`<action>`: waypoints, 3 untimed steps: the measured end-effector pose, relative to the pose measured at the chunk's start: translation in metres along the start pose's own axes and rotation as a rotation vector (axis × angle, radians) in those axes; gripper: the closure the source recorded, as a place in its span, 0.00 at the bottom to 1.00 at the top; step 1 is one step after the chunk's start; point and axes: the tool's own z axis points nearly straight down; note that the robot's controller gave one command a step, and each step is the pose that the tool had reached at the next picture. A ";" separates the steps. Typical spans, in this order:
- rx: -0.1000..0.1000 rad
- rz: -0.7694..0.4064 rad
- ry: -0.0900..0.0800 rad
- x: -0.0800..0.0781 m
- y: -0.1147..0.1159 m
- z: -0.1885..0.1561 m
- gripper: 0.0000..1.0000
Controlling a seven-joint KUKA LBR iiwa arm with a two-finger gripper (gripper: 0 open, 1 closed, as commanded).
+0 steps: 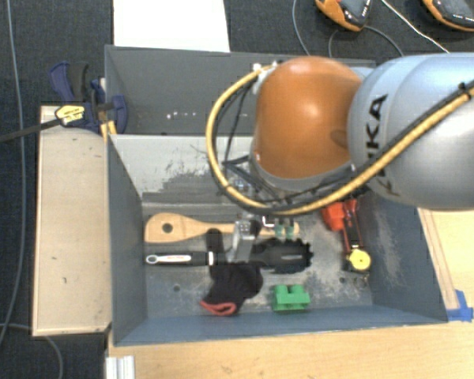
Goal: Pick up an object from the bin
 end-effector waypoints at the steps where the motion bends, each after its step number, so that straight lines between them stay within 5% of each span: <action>1: 0.000 -0.010 0.000 0.000 0.000 0.000 1.00; 2: 0.000 -0.010 0.000 0.000 0.000 0.000 1.00; 3: -0.001 -0.010 0.000 -0.001 0.027 0.063 1.00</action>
Offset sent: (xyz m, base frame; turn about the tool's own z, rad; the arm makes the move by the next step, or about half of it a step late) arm 0.0000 0.0000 0.0000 0.0000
